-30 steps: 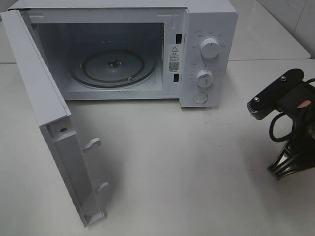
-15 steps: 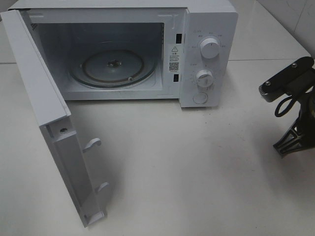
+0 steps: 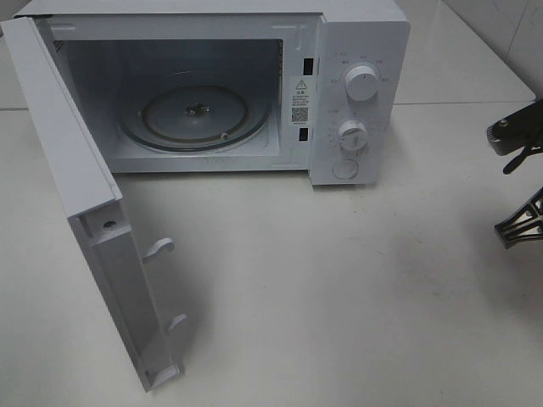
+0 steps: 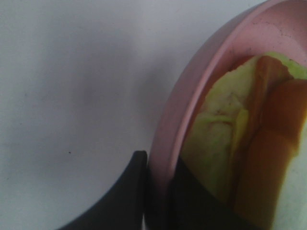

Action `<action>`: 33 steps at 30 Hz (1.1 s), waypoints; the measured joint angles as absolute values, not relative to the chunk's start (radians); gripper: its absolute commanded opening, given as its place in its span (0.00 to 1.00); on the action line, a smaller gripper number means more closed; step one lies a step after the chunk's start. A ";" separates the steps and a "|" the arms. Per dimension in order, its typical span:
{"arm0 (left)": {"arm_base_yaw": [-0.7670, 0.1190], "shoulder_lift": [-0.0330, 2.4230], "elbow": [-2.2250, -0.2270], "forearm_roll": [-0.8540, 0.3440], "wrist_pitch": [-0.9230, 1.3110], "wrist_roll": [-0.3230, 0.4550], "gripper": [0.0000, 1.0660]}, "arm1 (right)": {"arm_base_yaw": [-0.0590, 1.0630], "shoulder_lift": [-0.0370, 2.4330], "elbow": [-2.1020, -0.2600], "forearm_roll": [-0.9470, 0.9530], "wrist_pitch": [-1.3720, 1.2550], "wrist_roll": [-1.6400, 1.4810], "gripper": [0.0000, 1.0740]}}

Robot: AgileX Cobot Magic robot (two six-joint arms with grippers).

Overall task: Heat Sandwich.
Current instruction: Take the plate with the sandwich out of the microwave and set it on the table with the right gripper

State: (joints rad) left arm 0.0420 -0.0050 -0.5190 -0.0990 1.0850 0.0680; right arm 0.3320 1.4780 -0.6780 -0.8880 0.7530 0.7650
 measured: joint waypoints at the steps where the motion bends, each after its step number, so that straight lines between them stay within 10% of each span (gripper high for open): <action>1: 0.042 -0.005 -0.519 -0.099 1.085 0.068 0.92 | 0.331 1.488 -0.678 -0.891 0.753 0.767 0.02; 33: 0.042 -0.005 -0.519 -0.099 1.085 0.068 0.92 | 0.330 1.740 -0.662 -0.950 0.492 0.848 0.06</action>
